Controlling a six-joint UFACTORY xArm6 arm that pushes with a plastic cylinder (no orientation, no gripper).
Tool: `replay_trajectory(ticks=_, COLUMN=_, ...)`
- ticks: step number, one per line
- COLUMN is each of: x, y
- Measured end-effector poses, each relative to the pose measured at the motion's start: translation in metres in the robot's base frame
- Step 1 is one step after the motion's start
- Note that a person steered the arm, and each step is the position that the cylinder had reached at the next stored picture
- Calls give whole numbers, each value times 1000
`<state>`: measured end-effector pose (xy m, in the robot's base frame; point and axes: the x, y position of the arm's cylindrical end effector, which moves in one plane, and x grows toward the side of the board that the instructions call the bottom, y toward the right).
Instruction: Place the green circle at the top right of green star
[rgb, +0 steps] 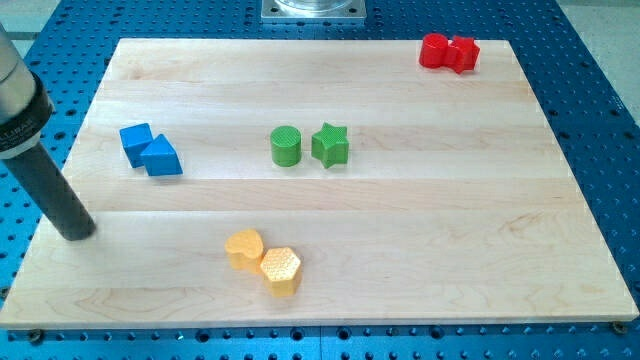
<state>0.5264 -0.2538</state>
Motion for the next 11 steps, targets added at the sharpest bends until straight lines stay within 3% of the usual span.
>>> replay_trajectory(ticks=2, x=14, y=11)
replay_trajectory(ticks=3, x=12, y=51)
replay_trajectory(ticks=4, x=-16, y=128)
replay_trajectory(ticks=5, x=-62, y=160)
replay_trajectory(ticks=7, x=-84, y=209)
replay_trajectory(ticks=8, x=-128, y=228)
replay_trajectory(ticks=11, x=-176, y=199)
